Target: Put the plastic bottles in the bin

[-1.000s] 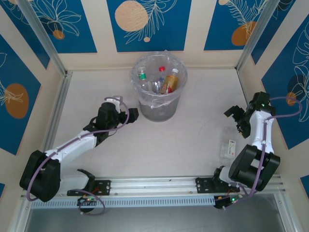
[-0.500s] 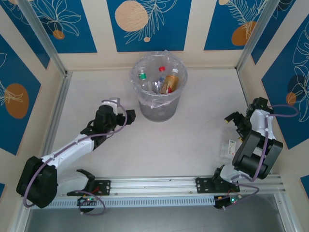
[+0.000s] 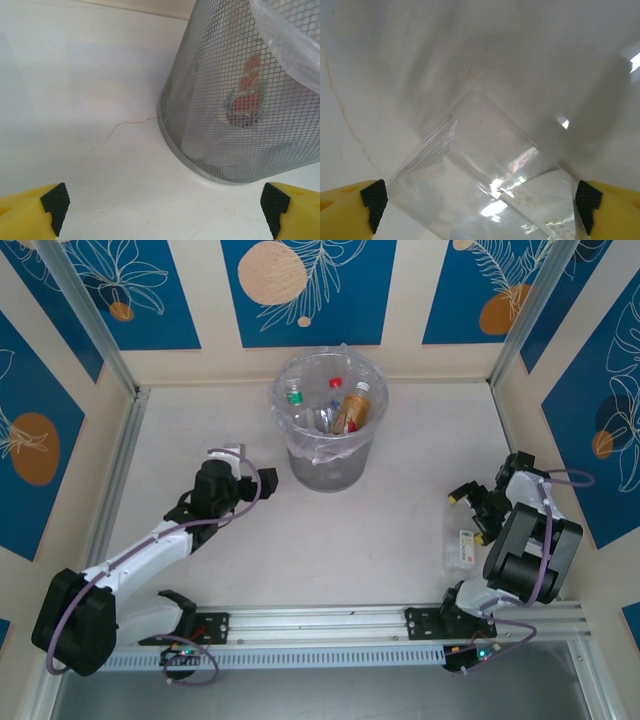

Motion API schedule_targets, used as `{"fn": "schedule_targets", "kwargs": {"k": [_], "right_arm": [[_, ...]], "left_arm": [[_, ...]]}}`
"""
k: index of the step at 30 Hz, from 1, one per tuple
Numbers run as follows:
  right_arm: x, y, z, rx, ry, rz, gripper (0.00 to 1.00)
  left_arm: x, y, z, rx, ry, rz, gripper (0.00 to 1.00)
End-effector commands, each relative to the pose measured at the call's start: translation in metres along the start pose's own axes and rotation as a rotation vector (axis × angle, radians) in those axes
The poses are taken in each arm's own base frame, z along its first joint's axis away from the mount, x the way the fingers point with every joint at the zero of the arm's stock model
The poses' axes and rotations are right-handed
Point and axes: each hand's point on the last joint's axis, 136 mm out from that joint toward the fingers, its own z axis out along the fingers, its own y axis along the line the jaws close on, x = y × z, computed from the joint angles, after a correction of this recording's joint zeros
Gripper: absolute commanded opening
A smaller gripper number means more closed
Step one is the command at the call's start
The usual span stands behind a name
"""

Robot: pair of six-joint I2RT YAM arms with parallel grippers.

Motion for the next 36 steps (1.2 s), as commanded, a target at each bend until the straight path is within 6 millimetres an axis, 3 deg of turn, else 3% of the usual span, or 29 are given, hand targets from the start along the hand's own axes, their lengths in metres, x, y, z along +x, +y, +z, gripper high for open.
{"fn": "schedule_targets", "kwargs": {"k": [1, 8, 11, 18, 23, 26, 30, 36], "right_arm": [[0.021, 0.023, -0.004, -0.126, 0.06, 0.056, 1.0], [0.056, 0.064, 0.001, -0.201, 0.144, -0.028, 0.99], [0.063, 0.068, -0.001, -0.157, 0.143, -0.074, 1.0], [0.058, 0.047, -0.007, 0.017, 0.086, -0.19, 0.99], [0.065, 0.047, -0.015, 0.095, 0.07, -0.285, 0.99], [0.074, 0.05, -0.023, 0.108, 0.074, -0.299, 0.99], [0.095, 0.024, -0.033, 0.202, 0.068, -0.195, 0.99], [0.136, 0.01, -0.043, 0.098, 0.136, -0.011, 1.0]], "left_arm": [[-0.002, 0.004, 0.001, -0.004, -0.012, -0.003, 1.0], [-0.004, 0.002, 0.002, 0.005, -0.011, -0.012, 0.99], [-0.004, 0.001, 0.002, 0.007, -0.008, -0.011, 1.0], [-0.004, 0.0, 0.002, 0.012, -0.005, -0.016, 1.0], [-0.004, 0.0, 0.002, 0.01, -0.006, -0.02, 0.99], [-0.006, -0.001, 0.003, 0.015, -0.004, -0.021, 0.99], [-0.005, -0.004, 0.005, 0.026, 0.003, -0.021, 0.99], [-0.001, -0.005, 0.011, 0.041, 0.021, -0.028, 0.99]]}}
